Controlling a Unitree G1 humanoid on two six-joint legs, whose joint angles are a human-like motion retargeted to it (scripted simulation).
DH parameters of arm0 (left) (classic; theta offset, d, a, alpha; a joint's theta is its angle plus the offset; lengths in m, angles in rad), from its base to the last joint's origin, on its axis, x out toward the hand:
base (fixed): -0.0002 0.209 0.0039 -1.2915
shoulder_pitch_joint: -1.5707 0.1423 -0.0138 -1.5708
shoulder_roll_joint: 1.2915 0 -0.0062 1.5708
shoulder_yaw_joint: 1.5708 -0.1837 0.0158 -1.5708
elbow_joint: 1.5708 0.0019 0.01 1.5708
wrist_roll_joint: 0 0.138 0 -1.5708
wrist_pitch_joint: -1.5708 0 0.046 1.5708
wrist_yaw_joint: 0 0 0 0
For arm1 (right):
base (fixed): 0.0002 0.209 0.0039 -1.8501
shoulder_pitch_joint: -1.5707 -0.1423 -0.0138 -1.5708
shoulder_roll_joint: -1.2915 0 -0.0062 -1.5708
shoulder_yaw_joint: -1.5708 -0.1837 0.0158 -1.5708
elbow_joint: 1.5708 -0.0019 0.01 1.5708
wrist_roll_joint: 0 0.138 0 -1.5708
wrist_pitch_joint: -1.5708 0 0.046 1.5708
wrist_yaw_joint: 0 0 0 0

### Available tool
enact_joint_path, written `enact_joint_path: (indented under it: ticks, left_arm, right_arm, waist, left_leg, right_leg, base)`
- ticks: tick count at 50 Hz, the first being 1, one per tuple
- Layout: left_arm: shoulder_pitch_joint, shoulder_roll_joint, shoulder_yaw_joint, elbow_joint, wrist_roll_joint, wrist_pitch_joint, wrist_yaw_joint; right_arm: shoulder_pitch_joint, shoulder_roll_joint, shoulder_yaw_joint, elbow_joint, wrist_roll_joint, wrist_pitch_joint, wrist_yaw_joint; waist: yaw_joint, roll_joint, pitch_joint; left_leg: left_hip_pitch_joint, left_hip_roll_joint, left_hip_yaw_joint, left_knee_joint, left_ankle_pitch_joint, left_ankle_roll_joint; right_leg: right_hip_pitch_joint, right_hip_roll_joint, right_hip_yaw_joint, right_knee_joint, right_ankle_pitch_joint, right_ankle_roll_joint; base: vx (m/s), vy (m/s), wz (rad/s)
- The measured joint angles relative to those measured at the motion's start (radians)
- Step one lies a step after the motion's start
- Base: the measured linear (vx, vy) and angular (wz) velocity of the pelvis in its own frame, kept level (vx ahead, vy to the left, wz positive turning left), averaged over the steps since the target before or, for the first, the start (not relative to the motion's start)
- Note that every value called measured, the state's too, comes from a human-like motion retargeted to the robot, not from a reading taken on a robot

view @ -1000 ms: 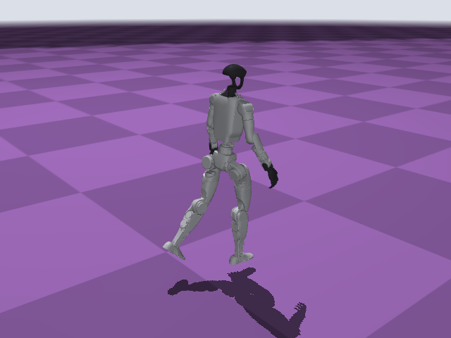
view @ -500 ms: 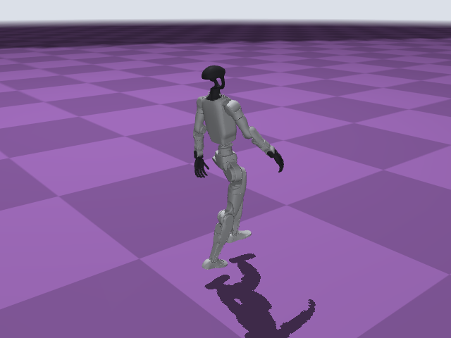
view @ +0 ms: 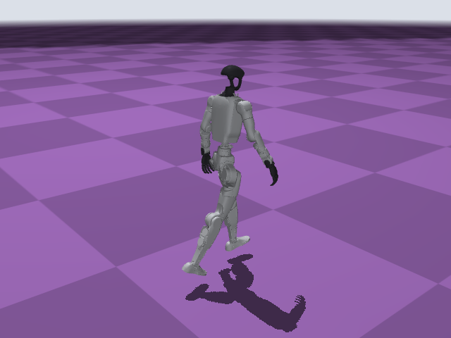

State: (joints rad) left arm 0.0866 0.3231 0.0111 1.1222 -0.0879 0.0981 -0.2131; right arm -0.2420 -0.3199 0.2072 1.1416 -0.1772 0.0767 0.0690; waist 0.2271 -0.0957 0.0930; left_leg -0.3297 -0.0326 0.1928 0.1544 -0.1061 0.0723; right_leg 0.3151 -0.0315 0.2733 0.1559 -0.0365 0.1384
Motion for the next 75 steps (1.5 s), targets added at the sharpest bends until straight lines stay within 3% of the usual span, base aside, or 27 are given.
enact_joint_path:
  ticks: [5,10,16,19,23,26,32,37,43,50,57,60,63,67,70,75]
  left_arm:
    - [0.012,0.025,-0.004,0.017,-0.041,-0.018,-0.005]
    - [0.033,0.03,-0.008,0.112,-0.018,-0.029,-0.019]
    - [-0.023,0.031,-0.021,0.222,0.093,0.001,-0.011]
    - [-0.073,0.036,-0.034,0.217,0.133,-0.001,0.006]
    - [-0.136,0.038,-0.049,0.139,0.155,-0.023,0.026]
    - [-0.179,0.031,-0.051,0.062,0.15,-0.038,0.022]
    - [-0.218,0.002,-0.05,-0.037,0.096,-0.067,0.01]
    - [-0.189,-0.002,-0.069,-0.05,0.027,-0.078,0.044]
    - [-0.129,0.026,-0.122,0.006,0.016,-0.094,0.045]
    - [-0.105,0.045,-0.133,0.083,0.031,-0.101,-0.004]
    - [-0.052,0.014,-0.101,0.039,-0.079,-0.107,0.003]
    - [-0.014,-0.01,-0.104,0.016,-0.105,-0.098,0.003]
    - [0.023,-0.035,-0.11,0.012,-0.075,-0.075,-0.014]
    - [0.087,-0.059,-0.111,0.032,0.001,-0.046,-0.05]
    - [0.13,-0.067,-0.1,0.061,0.043,-0.032,-0.07]
    - [0.157,-0.061,-0.056,0.115,0.048,-0.014,-0.072]
  right_arm:
    - [0.032,0.018,-0.014,-0.034,0.024,-0.009,0.027]
    - [0.08,0.039,-0.028,-0.023,0.042,-0.038,0.036]
    - [0.144,0.046,-0.049,0.039,0.052,-0.047,0.012]
    - [0.184,0.04,-0.063,0.085,0.052,-0.047,0.009]
    - [0.243,0.027,-0.087,0.152,0.04,-0.047,0.023]
    - [0.277,0.01,-0.115,0.198,0.026,-0.04,0.047]
    - [0.316,-0.039,-0.184,0.244,0.01,-0.029,0.07]
    - [0.319,-0.07,-0.239,0.233,0.005,-0.009,0.044]
    - [0.325,-0.058,-0.227,0.19,0.01,-0.018,0.042]
    - [0.323,-0.035,-0.19,0.148,0.095,-0.053,0.094]
    - [0.322,-0.096,-0.27,0.147,0.207,-0.041,0.085]
    - [0.329,-0.146,-0.288,0.169,0.187,-0.025,0.058]
    - [0.33,-0.201,-0.28,0.201,0.091,-0.008,0.051]
    - [0.34,-0.253,-0.261,0.216,-0.039,0.005,0.062]
    - [0.337,-0.272,-0.27,0.2,-0.074,0.006,0.065]
    - [0.293,-0.267,-0.339,0.149,-0.02,0.005,0.057]
  waist:
    - [0.043,-0.005,0.008]
    - [0.019,0.053,-0.04]
    - [-0.079,0.094,-0.114]
    - [-0.133,0.086,-0.135]
    - [-0.195,0.059,-0.152]
    - [-0.226,0.035,-0.156]
    - [-0.297,-0.01,-0.155]
    - [-0.378,-0.045,-0.128]
    - [-0.439,-0.048,-0.11]
    - [-0.403,0.016,-0.074]
    - [-0.34,0.077,0.011]
    - [-0.322,0.074,0.054]
    - [-0.305,0.062,0.071]
    - [-0.276,0.042,0.047]
    - [-0.235,0.024,0.02]
    - [-0.124,0.026,-0.014]
  left_leg:
    - [0.044,-0.034,-0.009,-0.045,-0.032,0.011]
    - [0.174,-0.007,-0.066,-0.112,-0.058,-0.03]
    - [0.295,0.026,-0.17,-0.121,-0.09,-0.125]
    - [0.348,0.02,-0.227,-0.102,-0.109,-0.174]
    - [0.425,-0.003,-0.303,-0.078,-0.141,-0.215]
    - [0.493,-0.026,-0.359,-0.071,-0.165,-0.221]
    - [0.643,-0.079,-0.508,-0.076,-0.197,-0.197]
    - [0.762,-0.122,-0.665,-0.067,-0.211,-0.167]
    - [0.816,-0.117,-0.812,-0.047,-0.214,-0.137]
    - [0.772,-0.046,-0.905,-0.057,-0.178,-0.136]
    - [0.668,-0.028,-0.969,0.01,-0.041,-0.192]
    - [0.603,-0.081,-0.927,0.125,0.039,-0.212]
    - [0.47,-0.151,-0.769,0.336,0.047,-0.185]
    - [0.279,-0.169,-0.464,0.544,-0.059,-0.08]
    - [0.202,-0.154,-0.267,0.561,-0.162,-0.019]
    - [0.162,-0.121,-0.081,0.37,-0.207,-0.001]
  right_leg:
    - [-0.049,-0.009,0.021,0.076,0.162,0.041]
    - [-0.169,0.073,-0.007,0.354,0.267,0.038]
    - [-0.386,0.049,-0.257,0.649,0.088,-0.117]
    - [-0.46,0.04,-0.321,0.682,0.006,-0.155]
    - [-0.535,0.053,-0.33,0.626,-0.066,-0.14]
    - [-0.57,0.026,-0.351,0.528,-0.058,-0.133]
    - [-0.538,-0.017,-0.302,0.143,0.126,-0.075]
    - [-0.466,-0.058,-0.115,-0.138,0.323,0.017]
    - [-0.453,-0.077,0.127,-0.189,0.354,0.081]
    - [-0.504,-0.074,0.025,-0.091,0.223,0.002]
    - [-0.532,-0.072,-0.104,-0.063,0.156,-0.056]
    - [-0.493,-0.103,-0.129,-0.092,0.138,-0.067]
    - [-0.46,-0.143,-0.154,-0.111,0.129,-0.055]
    - [-0.429,-0.188,-0.194,-0.116,0.124,-0.018]
    - [-0.399,-0.209,-0.225,-0.112,0.114,0.017]
    - [-0.339,-0.193,-0.274,-0.092,0.084,0.038]
  base:
    - [0.51,0.24,0.03]
    - [0.54,0.23,0.19]
    - [0.47,0.16,0.59]
    - [0.42,0.1,1.02]
    - [0.41,0.07,1.18]
    - [0.41,0.05,1.13]
    - [0.44,0.01,1.23]
    - [0.47,-0.04,1.48]
    - [0.45,-0.09,1.41]
    - [0.4,-0.16,0.98]
    - [0.37,-0.22,0.59]
    - [0.37,-0.24,0.6]
    - [0.35,-0.21,0.65]
    - [0.34,-0.17,0.7]
    - [0.33,-0.13,0.58]
    - [0.33,-0.09,0.46]
